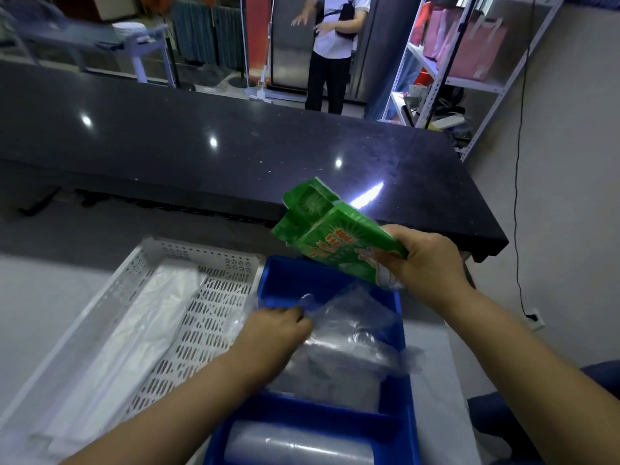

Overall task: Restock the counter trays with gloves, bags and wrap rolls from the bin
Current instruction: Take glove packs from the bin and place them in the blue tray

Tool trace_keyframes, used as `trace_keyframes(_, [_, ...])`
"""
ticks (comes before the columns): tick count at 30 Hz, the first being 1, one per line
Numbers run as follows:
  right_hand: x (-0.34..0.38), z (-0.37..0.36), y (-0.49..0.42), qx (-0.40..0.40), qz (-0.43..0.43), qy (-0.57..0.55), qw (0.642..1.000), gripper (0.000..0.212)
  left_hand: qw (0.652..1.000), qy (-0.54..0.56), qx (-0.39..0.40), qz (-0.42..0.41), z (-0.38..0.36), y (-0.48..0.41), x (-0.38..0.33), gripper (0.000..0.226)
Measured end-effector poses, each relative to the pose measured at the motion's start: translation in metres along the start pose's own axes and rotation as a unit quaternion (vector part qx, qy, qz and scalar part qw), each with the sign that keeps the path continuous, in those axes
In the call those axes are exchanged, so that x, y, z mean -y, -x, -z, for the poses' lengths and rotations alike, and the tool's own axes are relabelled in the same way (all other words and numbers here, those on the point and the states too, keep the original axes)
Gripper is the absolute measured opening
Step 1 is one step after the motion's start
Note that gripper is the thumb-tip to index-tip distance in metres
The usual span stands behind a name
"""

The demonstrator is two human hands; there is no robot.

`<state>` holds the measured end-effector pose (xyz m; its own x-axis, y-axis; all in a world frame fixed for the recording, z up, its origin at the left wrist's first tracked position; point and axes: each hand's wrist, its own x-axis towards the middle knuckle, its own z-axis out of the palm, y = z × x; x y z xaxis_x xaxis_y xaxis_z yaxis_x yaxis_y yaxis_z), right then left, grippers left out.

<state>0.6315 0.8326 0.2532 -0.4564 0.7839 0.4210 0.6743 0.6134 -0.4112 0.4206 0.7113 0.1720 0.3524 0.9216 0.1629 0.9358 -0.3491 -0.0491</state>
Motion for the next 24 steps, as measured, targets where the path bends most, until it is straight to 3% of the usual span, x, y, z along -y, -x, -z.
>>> trace_keyframes(4, [0.011,-0.033,-0.005,0.122,0.045,0.088,0.988,0.027,0.999,0.032,-0.033,-0.026,-0.007,0.025,-0.01,0.031])
trace_keyframes(7, [0.009,-0.051,-0.013,0.243,0.043,0.175,0.953,0.029,0.998,0.045,-0.034,-0.03,-0.007,0.035,-0.011,0.028])
trace_keyframes(13, [-0.002,-0.08,-0.032,0.351,-0.012,0.176,0.92,0.026,0.997,0.057,-0.04,-0.024,-0.009,0.048,-0.011,0.026])
trace_keyframes(17, [-0.011,-0.095,-0.039,0.344,-0.029,0.163,0.924,0.033,0.996,0.065,-0.055,-0.022,-0.009,0.048,-0.01,0.023])
trace_keyframes(24, [-0.016,-0.109,-0.03,0.209,-0.02,0.267,0.94,0.053,0.996,0.08,-0.041,-0.022,-0.01,0.045,-0.009,0.024])
